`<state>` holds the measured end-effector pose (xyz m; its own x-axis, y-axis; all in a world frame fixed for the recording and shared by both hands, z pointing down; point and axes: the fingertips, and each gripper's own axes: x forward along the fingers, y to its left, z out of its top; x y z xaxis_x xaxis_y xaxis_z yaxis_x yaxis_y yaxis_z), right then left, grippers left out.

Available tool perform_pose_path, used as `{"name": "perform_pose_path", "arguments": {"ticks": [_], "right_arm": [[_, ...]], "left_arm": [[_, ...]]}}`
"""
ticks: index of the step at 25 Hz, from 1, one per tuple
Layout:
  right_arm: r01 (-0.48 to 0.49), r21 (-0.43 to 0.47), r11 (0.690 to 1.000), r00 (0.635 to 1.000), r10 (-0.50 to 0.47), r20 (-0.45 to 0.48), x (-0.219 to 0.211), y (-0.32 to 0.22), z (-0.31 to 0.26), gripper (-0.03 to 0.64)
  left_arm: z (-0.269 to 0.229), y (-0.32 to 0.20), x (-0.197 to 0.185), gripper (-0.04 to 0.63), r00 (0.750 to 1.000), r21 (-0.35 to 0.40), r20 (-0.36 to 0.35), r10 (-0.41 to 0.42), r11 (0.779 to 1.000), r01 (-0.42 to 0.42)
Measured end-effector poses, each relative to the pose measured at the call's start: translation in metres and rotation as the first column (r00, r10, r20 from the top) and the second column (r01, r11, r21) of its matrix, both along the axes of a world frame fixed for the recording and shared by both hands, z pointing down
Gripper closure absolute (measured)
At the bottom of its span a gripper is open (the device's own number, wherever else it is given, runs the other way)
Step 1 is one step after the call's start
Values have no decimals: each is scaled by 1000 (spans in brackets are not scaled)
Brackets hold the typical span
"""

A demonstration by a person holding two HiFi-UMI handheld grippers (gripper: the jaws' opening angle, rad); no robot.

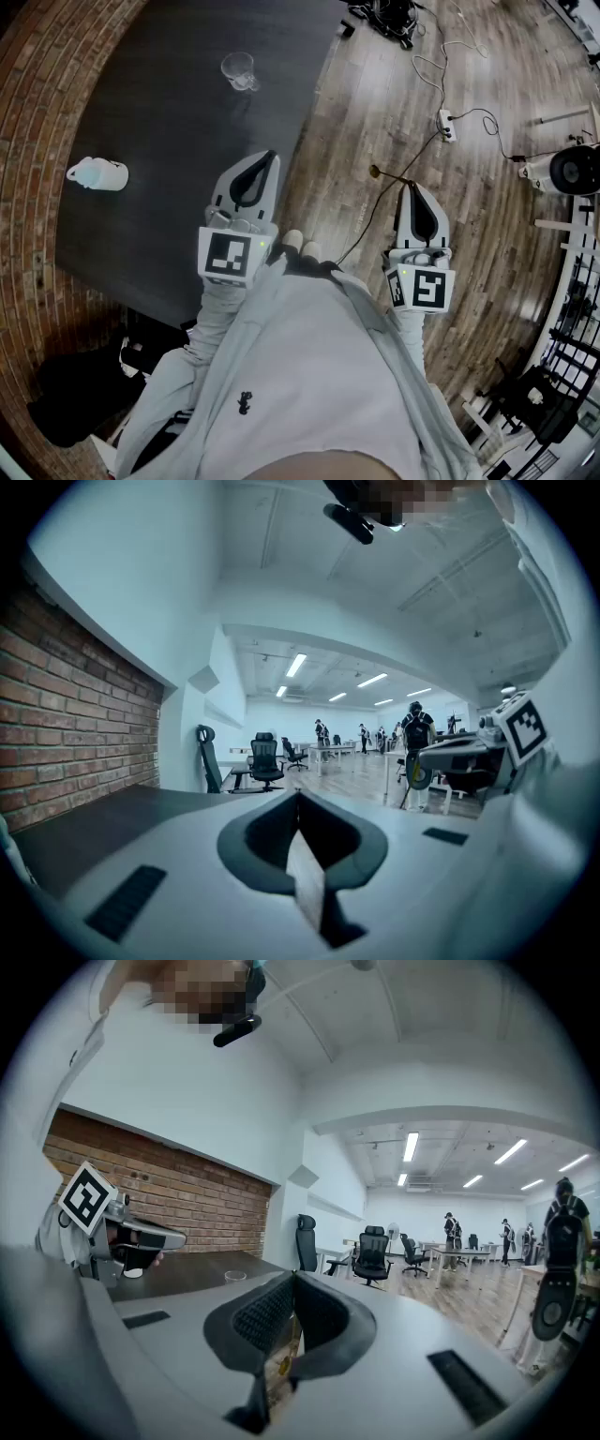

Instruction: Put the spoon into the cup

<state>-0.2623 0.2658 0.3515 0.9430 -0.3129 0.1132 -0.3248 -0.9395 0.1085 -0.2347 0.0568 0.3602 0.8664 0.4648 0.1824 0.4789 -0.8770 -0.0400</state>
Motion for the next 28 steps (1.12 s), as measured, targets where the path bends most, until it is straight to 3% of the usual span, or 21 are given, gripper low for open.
{"name": "perform_pose_path", "arguments": {"ticks": [7, 17, 21, 28], "right_arm": [[-15, 28, 1000, 1000, 15, -6, 14, 1, 7, 598], [-39, 74, 996, 999, 37, 24, 53, 29, 27, 597], [-27, 83, 996, 999, 24, 36, 88, 36, 36, 597], [13, 60, 998, 999, -14, 28, 185, 36, 26, 597]], "left_arm": [[4, -1, 22, 575, 999, 35, -26, 31, 999, -30], [20, 15, 60, 575, 1000, 50, 22, 12, 999, -13], [30, 19, 91, 575, 1000, 52, 23, -6, 999, 5], [27, 19, 181, 575, 999, 39, 9, -31, 999, 31]]}}
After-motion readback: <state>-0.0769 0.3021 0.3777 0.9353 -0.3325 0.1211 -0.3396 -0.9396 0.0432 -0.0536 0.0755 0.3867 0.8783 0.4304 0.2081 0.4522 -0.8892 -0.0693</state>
